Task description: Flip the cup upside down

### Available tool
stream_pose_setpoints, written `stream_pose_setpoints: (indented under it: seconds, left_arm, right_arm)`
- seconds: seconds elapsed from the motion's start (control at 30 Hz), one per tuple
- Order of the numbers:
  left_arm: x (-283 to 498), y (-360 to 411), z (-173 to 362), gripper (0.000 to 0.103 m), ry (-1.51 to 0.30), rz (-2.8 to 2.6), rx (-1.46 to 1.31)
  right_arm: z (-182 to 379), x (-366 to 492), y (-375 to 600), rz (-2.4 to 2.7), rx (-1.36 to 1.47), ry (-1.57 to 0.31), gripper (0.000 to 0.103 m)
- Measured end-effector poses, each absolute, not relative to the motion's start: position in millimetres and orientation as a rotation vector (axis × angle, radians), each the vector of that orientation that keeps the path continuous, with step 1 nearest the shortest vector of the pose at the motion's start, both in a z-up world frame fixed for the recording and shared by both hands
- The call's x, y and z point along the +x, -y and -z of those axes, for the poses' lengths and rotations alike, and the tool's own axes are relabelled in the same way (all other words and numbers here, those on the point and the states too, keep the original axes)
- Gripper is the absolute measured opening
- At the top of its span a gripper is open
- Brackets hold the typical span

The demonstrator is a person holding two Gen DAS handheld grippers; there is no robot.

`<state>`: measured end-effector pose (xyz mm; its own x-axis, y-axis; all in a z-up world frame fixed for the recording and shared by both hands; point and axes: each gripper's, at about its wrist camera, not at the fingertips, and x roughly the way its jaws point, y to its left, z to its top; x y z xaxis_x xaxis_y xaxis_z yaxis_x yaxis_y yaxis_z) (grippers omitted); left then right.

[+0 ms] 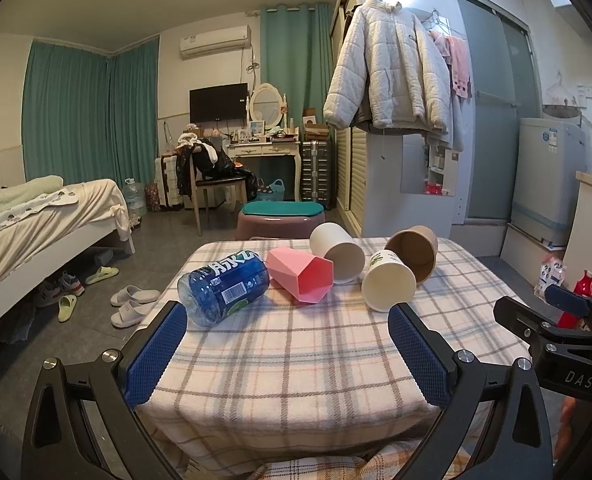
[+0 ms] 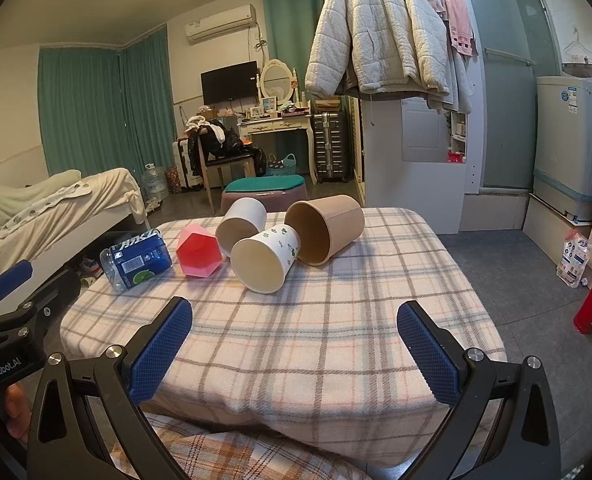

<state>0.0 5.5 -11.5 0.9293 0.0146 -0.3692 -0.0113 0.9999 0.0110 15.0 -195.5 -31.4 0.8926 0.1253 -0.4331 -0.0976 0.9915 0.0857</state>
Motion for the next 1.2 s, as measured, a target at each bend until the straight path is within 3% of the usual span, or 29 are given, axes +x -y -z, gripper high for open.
stream_pose_setpoints:
  seconds: [0.7, 1.2]
  left_arm:
    - [13, 6, 6, 0.103, -0.41, -0.026, 0.031]
    - [143, 19, -5, 0.103, -0.613, -0.117, 0.011]
  right_arm:
    - [28, 33, 200, -0.1, 0.076, -0.463, 0.103]
    - [9, 117, 235, -0.052, 0.11, -0.497, 0.103]
